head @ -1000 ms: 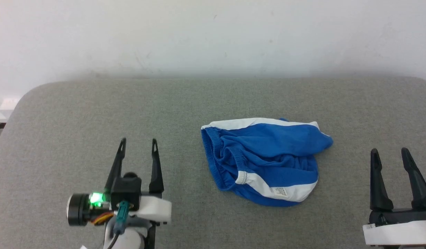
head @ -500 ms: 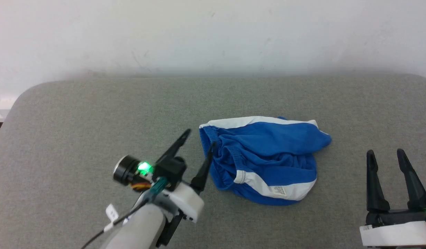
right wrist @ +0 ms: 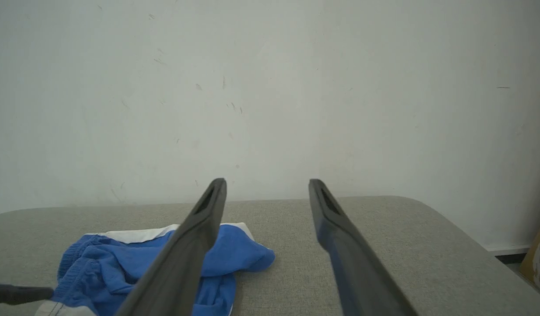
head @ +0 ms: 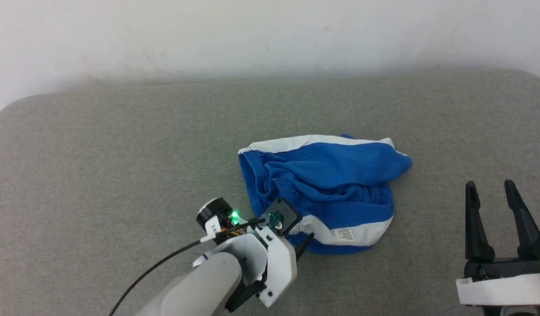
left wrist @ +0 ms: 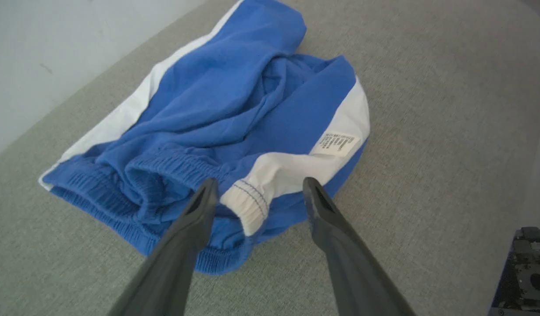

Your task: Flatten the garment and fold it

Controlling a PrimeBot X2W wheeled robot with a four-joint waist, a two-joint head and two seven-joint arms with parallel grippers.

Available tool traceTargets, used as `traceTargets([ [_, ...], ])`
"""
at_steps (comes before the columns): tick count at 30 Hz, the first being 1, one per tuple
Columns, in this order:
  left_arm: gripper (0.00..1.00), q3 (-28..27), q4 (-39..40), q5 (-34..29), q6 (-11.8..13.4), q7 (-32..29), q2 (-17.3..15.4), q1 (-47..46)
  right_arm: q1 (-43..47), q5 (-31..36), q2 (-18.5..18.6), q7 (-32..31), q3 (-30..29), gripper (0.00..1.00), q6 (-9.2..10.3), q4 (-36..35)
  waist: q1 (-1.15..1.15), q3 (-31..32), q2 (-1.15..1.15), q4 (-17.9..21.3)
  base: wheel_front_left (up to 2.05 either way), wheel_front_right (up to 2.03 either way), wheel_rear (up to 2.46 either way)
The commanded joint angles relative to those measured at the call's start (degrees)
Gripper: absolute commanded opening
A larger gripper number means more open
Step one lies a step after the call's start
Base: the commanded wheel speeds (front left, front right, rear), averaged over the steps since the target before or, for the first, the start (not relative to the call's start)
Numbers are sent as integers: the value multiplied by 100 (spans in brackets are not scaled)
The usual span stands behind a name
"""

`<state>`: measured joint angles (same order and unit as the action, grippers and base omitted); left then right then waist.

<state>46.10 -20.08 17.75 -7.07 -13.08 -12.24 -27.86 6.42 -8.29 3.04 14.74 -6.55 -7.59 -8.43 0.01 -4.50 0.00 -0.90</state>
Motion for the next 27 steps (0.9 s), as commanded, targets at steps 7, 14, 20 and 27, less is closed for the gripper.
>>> traceTargets([
  [7, 100, 477, -467, 367, -39, -348, -215, -466, -281, 32, -16, 26, 36, 100, 10, -32, -1, -497, 0, 293, 0, 0, 0],
  [14, 47, 1133, -987, 796, -41, -461, -218, -772, -423, 18, -16, 26, 48, 100, 10, -42, -1, -742, 0, 362, 0, 0, 0],
  [20, 0, 1030, -1031, 844, 98, 367, -289, -790, -336, 51, -16, 26, -13, 100, 10, -9, -1, -571, 0, 212, 0, 0, 0],
  [27, 0, 521, -543, 846, 896, 1214, -756, -338, -163, 119, -16, 26, -74, 100, 10, -33, -1, -225, 0, -92, 0, 0, 0],
])
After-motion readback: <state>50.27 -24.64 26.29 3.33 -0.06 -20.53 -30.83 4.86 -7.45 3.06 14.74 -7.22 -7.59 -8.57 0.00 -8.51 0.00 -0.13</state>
